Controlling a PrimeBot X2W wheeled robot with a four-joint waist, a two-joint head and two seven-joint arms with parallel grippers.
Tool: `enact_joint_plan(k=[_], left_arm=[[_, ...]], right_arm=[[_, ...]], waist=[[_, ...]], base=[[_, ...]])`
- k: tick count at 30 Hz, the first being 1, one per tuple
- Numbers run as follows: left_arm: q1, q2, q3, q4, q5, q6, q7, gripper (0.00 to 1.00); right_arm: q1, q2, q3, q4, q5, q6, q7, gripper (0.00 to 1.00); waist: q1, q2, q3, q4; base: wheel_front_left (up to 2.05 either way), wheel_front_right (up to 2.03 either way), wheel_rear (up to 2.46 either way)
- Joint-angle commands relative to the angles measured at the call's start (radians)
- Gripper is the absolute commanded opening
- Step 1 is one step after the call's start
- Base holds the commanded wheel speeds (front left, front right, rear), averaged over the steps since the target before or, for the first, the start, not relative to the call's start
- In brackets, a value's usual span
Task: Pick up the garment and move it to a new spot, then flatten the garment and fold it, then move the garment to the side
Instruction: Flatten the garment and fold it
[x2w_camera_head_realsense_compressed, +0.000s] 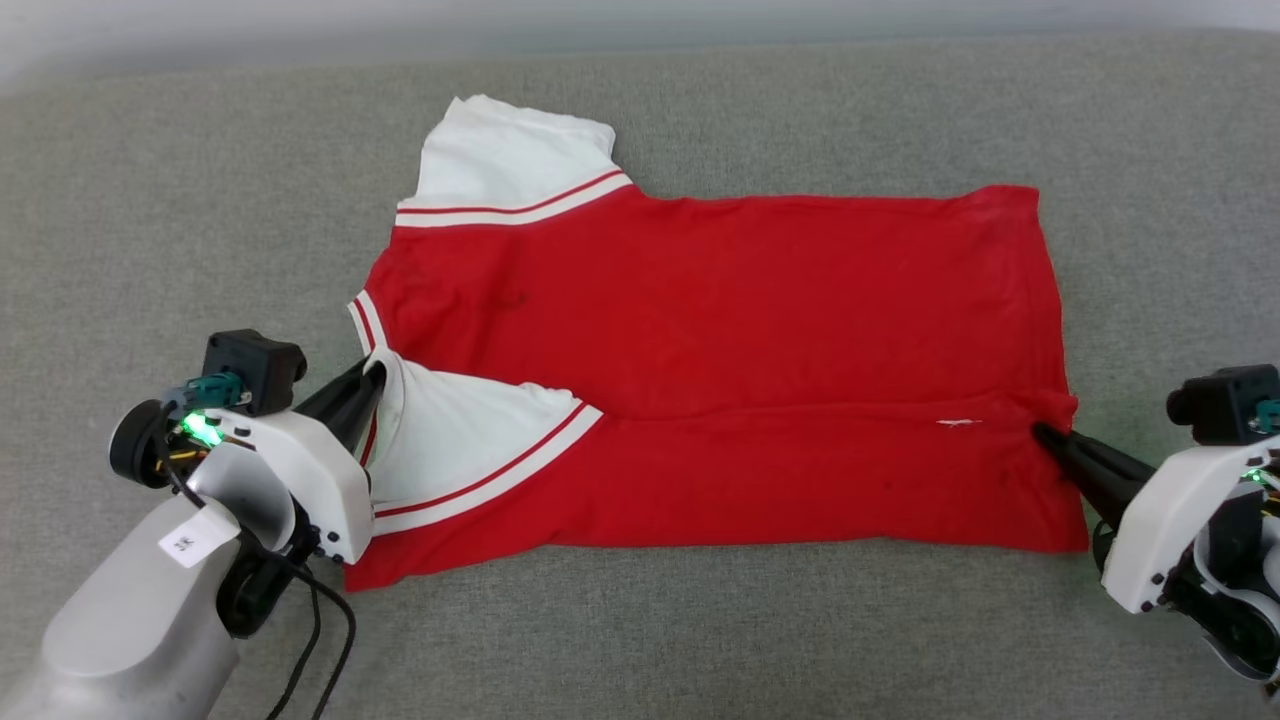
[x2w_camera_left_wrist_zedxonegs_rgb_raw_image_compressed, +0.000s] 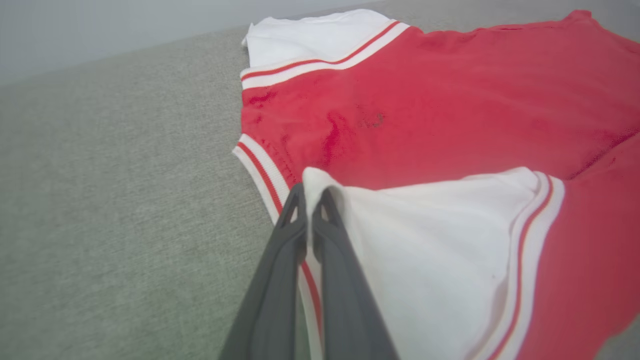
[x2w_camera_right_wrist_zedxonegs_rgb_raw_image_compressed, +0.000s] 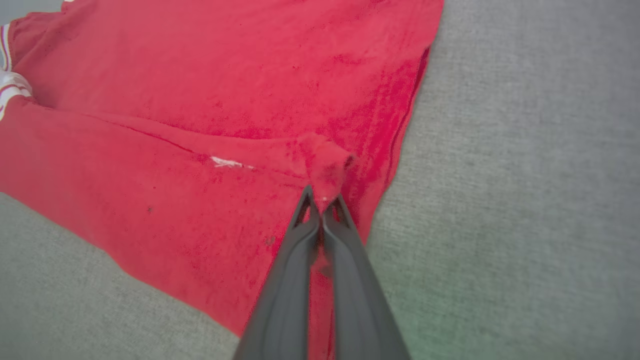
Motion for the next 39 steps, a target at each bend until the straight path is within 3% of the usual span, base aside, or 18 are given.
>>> enact_joint_plan(k=[1, 13, 14, 15, 16, 17, 23, 28, 34, 39], left_arm=[[-0.016, -0.008, -0.011, 0.036, 0.005, -0.009, 0.003, 0.0], [-0.057, -0.092, -0.081, 0.264, -0.008, -0.043, -0.074, 0.0], [-0.061, -0.095, -0.077, 0.275, -0.014, -0.044, -0.083, 0.02], [-0.065, -0.099, -0.076, 0.287, -0.018, -0.045, -0.091, 0.45], [-0.072, -0.099, -0.076, 0.295, -0.017, -0.045, -0.102, 1.0], [-0.077, -0.099, -0.075, 0.301, -0.017, -0.045, -0.111, 1.0], [-0.107, -0.073, -0.081, 0.285, -0.007, -0.045, -0.144, 1.0], [-0.14, -0.032, -0.087, 0.236, -0.024, -0.047, -0.081, 1.0], [-0.187, 0.004, -0.101, 0.177, -0.09, -0.047, 0.11, 1.0], [-0.216, 0.025, -0.14, 0.133, -0.188, -0.048, 0.349, 1.0]], right_arm=[[-0.025, 0.015, 0.014, 0.02, -0.008, -0.001, 0.006, 0.0], [-0.079, 0.054, 0.093, 0.174, -0.083, -0.001, -0.031, 0.0], [-0.08, 0.058, 0.088, 0.182, -0.08, -0.001, -0.038, 0.11], [-0.078, 0.062, 0.087, 0.185, -0.074, -0.001, -0.041, 0.35], [-0.077, 0.063, 0.084, 0.186, -0.073, -0.001, -0.048, 0.92], [-0.077, 0.063, 0.079, 0.187, -0.076, -0.001, -0.059, 1.0], [-0.043, 0.057, 0.044, 0.162, -0.073, -0.001, -0.113, 1.0], [-0.012, 0.047, 0.007, 0.14, -0.088, -0.001, -0.134, 1.0], [0.023, 0.057, -0.037, 0.123, -0.112, -0.001, -0.126, 1.0], [0.047, 0.073, -0.066, 0.104, -0.137, -0.001, -0.109, 1.0]], waist=[[-0.0003, 0.0, 0.026, -0.001], [-0.0003, 0.0, 0.013, 0.007], [-0.0003, 0.0, 0.005, 0.007], [-0.0003, 0.0, -0.003, 0.008], [-0.0003, 0.0, -0.012, 0.009], [-0.0003, 0.0, -0.021, 0.012], [-0.0003, 0.0, -0.079, 0.033], [-0.0003, 0.0, -0.115, 0.051], [-0.0003, 0.0, -0.141, 0.069], [-0.0003, 0.0, -0.154, 0.075]], base=[[0.0, 0.0, 0.0], [0.0, 0.0, 0.0], [0.0, 0.0, 0.0], [0.0, 0.0, 0.0], [0.0, 0.0, 0.0], [0.0, 0.0, 0.0], [0.0, 0.0, 0.0], [0.0, 0.0, 0.0], [0.0, 0.0, 0.0], [0.0, 0.0, 0.0]])
